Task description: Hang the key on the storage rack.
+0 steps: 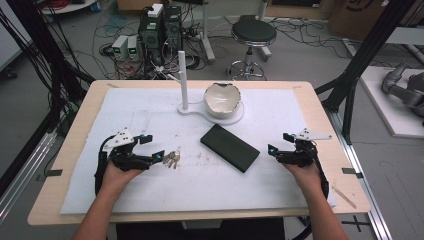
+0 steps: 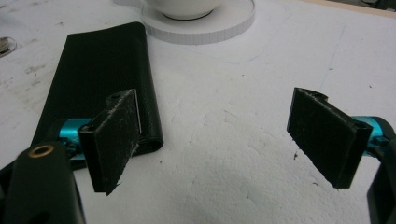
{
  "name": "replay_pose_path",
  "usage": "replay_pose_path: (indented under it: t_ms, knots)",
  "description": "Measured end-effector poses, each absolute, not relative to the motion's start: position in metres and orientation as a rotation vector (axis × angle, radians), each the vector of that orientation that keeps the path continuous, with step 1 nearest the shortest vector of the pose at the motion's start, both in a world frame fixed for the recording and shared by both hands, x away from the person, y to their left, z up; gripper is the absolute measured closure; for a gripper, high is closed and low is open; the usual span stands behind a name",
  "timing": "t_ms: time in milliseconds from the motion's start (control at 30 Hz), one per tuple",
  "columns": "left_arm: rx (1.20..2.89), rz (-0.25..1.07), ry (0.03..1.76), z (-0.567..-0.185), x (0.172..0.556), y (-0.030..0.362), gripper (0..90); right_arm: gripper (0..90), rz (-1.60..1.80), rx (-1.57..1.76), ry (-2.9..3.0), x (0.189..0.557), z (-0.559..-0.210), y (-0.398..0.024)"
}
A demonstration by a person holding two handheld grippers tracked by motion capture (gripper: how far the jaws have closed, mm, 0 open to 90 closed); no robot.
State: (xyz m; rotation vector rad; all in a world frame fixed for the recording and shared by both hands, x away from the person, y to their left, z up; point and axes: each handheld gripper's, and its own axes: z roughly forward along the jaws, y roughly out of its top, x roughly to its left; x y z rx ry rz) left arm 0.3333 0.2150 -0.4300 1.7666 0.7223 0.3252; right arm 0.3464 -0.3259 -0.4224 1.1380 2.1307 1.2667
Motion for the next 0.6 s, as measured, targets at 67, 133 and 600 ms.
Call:
replay_pose_path:
  t_ms: [67,133,600]
  knots:
    - [1.764,0.320,0.723,-0.4298,0.3344,0.2146,16.9,17.7,1.280,1.144,2.115,0.3453,-0.4224,-0.3272]
    - [1.755,0.318,0.725,-0.4295,0.3352,0.2135,16.9,17.7,1.298,1.161,2.103,0.3447,-0.4237,-0.3283]
    - [1.786,0.315,0.714,-0.4287,0.3377,0.2065,16.9,17.7,1.295,1.120,2.148,0.3443,-0.4251,-0.3287]
